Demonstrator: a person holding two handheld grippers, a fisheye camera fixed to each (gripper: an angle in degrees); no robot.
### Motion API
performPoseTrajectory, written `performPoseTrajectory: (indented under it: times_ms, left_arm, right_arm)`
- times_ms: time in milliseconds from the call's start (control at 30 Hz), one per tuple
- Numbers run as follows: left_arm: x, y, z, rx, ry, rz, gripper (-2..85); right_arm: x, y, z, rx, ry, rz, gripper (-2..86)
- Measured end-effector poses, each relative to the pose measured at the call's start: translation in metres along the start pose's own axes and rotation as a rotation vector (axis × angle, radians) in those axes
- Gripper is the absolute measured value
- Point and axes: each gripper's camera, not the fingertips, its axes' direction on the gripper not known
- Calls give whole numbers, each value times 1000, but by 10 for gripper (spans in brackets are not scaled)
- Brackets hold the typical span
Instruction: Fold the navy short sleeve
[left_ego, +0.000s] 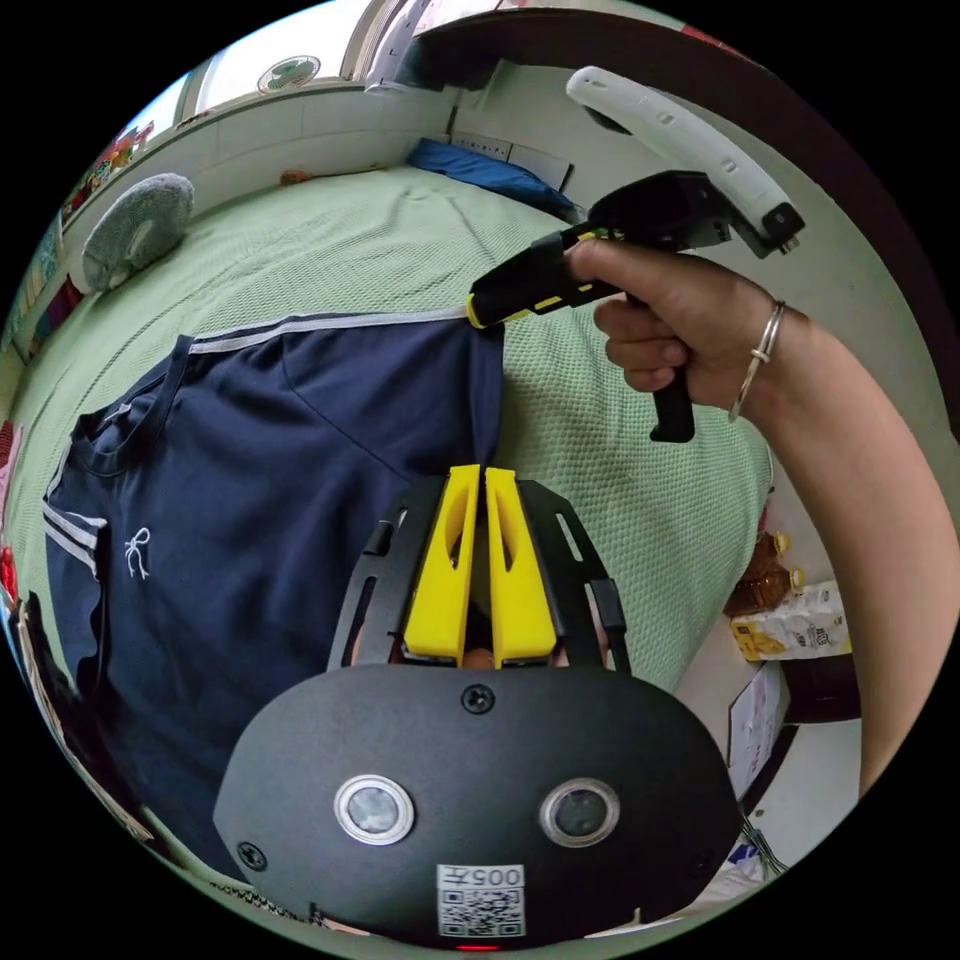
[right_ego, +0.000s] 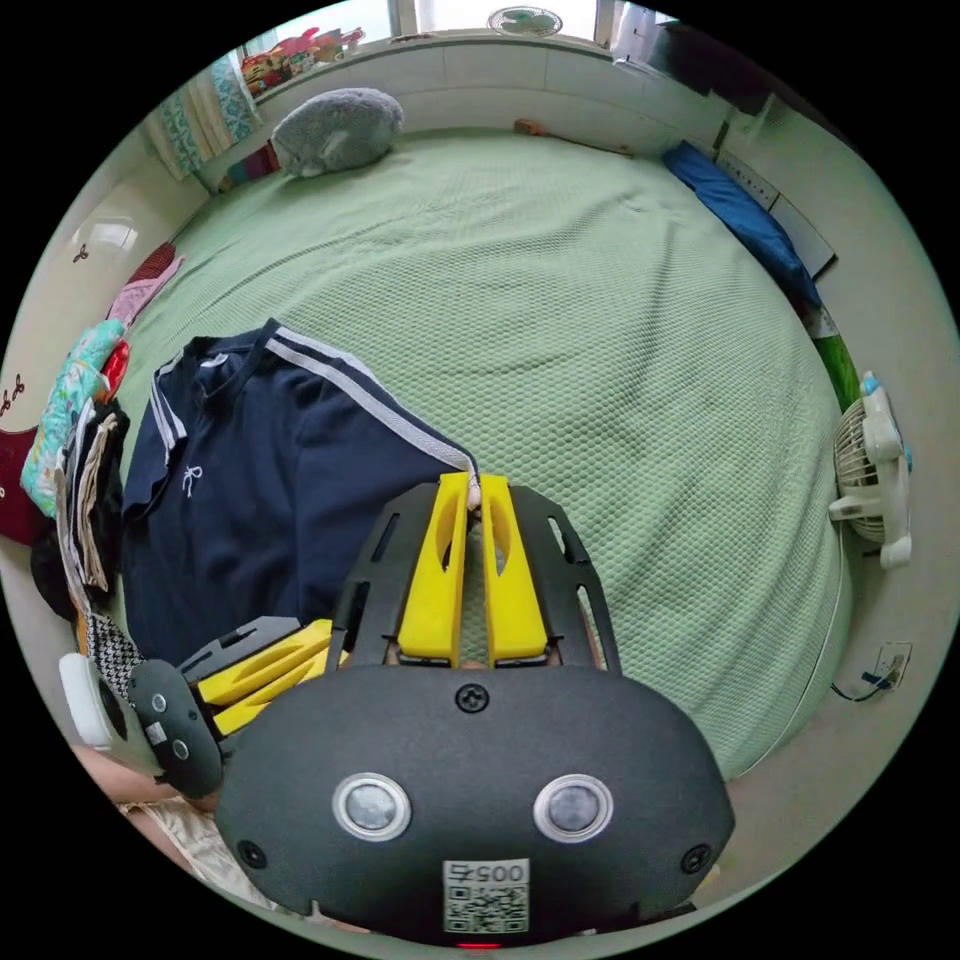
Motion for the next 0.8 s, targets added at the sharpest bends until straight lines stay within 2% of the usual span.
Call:
performPoseTrajectory:
  times_ms: [233,500,700,800]
  left_arm:
    - [-49,15,-24,32,-10,-64,18]
    - [-106,49,-53,69,36,-112,19]
    - [-144,71,-24,51,110,-235,21]
    - [-152,80,-13,3,82,-240,23]
  right_arm:
    - [-47,-8,-32,59,32,-49,-10]
    - [-185,-27,-76,125,106,-258,-10]
    - [-279,-54,-33,41,185,-365,-10]
    - [-309,-68,2,-12,250,-364,-9]
